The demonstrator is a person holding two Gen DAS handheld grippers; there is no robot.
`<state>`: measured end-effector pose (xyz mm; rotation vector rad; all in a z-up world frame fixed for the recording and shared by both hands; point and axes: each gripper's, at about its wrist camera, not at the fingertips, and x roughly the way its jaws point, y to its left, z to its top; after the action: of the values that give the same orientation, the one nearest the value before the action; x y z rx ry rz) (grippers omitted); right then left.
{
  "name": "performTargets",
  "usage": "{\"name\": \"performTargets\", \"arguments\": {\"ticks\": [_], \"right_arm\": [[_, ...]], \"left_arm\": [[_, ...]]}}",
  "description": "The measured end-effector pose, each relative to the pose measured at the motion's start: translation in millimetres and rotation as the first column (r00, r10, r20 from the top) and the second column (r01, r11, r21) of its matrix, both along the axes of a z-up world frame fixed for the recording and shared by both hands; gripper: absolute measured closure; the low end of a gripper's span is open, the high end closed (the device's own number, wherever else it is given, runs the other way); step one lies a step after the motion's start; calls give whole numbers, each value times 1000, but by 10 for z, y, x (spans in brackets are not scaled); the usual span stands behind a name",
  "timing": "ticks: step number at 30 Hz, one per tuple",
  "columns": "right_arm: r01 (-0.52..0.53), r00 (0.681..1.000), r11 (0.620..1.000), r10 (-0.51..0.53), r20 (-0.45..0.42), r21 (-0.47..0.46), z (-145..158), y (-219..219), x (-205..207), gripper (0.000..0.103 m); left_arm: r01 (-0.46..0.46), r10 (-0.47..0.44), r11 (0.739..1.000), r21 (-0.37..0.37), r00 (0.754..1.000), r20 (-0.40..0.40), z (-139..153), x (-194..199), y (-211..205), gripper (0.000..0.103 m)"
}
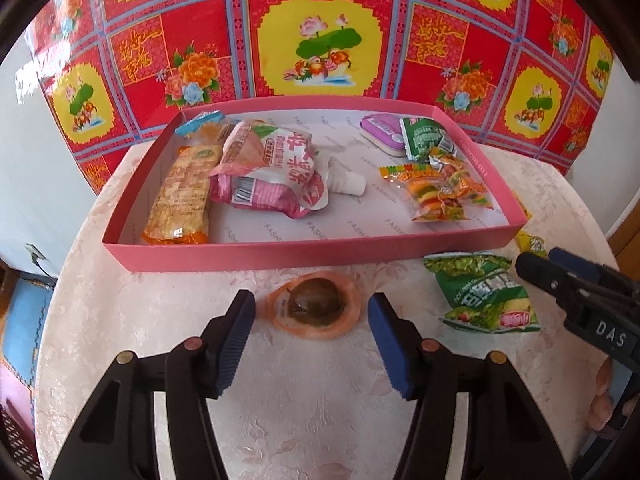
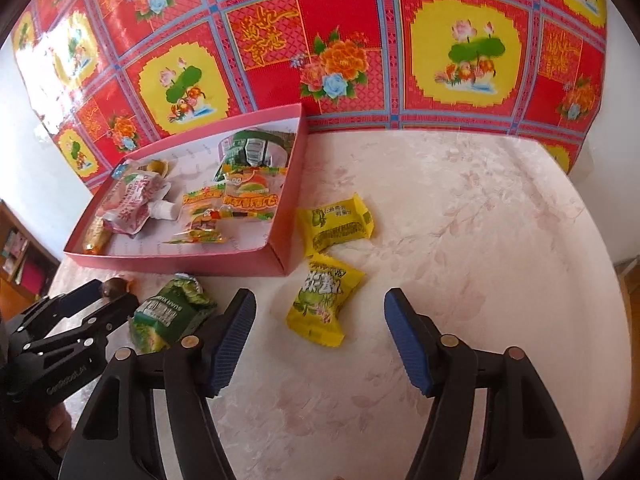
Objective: Organize snacks
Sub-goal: 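Move both tools toward the brown round candy and yellow candy packs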
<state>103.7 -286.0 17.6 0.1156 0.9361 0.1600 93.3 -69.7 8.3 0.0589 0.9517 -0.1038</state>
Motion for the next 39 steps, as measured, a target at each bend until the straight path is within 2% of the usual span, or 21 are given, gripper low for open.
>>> {"name": "performTargets", "arguments": {"ticks": [13, 17, 22, 27, 31, 33, 35, 36, 39], "right_arm": [[8, 1000, 990, -5, 24, -138, -86, 170, 15, 35], [8, 1000, 990, -4, 24, -142, -81, 182, 19, 34], [8, 1000, 989, -4, 24, -145, -80, 180, 20, 34], [8, 1000, 989, -4, 25, -146, -77, 183, 19, 34], [2, 1000, 989, 2, 28, -147, -74, 187, 18, 37], [-11, 999, 989, 16, 34, -147, -74, 198, 10, 46], [-27, 999, 989, 33, 39, -148, -73, 219, 0, 53], [-33, 998, 988, 40, 40, -149, -73, 232, -5, 57], [-54, 997, 987, 62, 45, -153, -78, 262, -13, 65]], "left_arm": [[-1, 1, 1000, -2, 1000, 25, -9, 28, 20, 35], [-2, 2, 1000, 0, 1000, 25, -7, 28, 18, 34], [-10, 10, 1000, 3, 1000, 18, -20, 49, 33, 25], [-5, 5, 1000, 5, 1000, 19, -24, 47, 10, 25], [2, -2, 1000, 5, 1000, 26, -13, 26, 2, 32], [3, -4, 1000, 5, 1000, 29, -8, 13, 4, 37], [11, -11, 1000, 5, 999, 36, 2, 1, -20, 50], [16, -16, 1000, 1, 999, 37, 5, -5, -18, 53], [18, -19, 1000, 6, 999, 40, 10, -16, -31, 54]]}}
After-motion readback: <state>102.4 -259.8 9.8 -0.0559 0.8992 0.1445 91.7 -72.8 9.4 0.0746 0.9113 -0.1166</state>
